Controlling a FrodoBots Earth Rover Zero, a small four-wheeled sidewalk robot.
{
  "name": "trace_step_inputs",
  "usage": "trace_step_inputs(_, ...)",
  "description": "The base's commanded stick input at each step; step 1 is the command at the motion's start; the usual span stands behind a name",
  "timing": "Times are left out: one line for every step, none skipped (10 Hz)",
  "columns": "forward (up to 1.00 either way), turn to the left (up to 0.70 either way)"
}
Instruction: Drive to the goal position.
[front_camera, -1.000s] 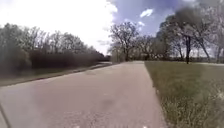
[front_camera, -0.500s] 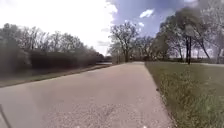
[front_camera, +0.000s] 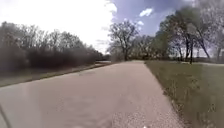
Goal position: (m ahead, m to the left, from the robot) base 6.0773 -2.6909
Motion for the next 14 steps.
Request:
trace_step_inputs(1.0,0.0)
trace_step_inputs(1.0,0.0)
trace_step_inputs(1.0,0.0)
trace_step_inputs(1.0,0.0)
trace_step_inputs(1.0,0.0)
trace_step_inputs(1.0,0.0)
trace_step_inputs(1.0,0.0)
trace_step_inputs(1.0,0.0)
trace_step_inputs(1.0,0.0)
trace_step_inputs(1.0,0.0)
trace_step_inputs(1.0,0.0)
trace_step_inputs(1.0,0.0)
trace_step_inputs(1.0,0.0)
trace_step_inputs(1.0,-0.03)
